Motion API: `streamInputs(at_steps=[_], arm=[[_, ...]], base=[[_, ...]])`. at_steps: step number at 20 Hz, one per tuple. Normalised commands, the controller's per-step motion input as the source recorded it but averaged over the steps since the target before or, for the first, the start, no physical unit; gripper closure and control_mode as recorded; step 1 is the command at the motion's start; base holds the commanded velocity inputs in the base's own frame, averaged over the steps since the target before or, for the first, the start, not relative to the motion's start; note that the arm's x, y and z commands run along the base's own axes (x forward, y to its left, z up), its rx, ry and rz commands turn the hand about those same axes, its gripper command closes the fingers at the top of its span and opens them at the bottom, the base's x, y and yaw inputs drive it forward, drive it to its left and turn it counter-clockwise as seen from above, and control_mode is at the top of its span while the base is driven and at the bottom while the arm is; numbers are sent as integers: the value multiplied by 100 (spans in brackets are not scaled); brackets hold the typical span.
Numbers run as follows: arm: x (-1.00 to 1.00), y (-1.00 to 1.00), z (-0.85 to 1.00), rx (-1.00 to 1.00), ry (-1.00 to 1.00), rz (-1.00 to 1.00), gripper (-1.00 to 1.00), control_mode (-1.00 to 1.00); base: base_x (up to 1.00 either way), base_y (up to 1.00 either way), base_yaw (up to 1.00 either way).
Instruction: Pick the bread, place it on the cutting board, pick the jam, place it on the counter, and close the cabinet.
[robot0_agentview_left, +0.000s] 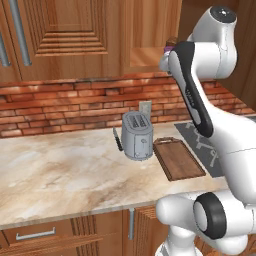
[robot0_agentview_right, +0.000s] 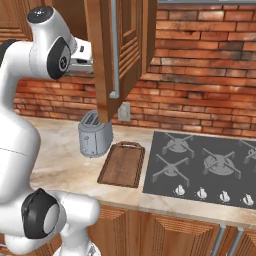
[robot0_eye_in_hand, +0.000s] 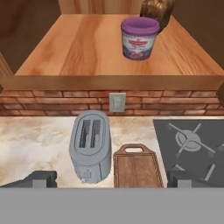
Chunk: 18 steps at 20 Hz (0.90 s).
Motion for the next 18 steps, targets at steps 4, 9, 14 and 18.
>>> streamInputs(at_steps=[4, 9, 14, 18], arm=[[24, -13, 4, 0, 0, -1, -100, -100], [25, -11, 1, 0, 0, -1, -100, -100], [28, -4, 0, 0, -1, -1, -100, -100], [26, -2, 0, 0, -3, -1, -100, -100]], base=[[0, 0, 0], [0, 0, 0], [0, 0, 0], [0, 0, 0]])
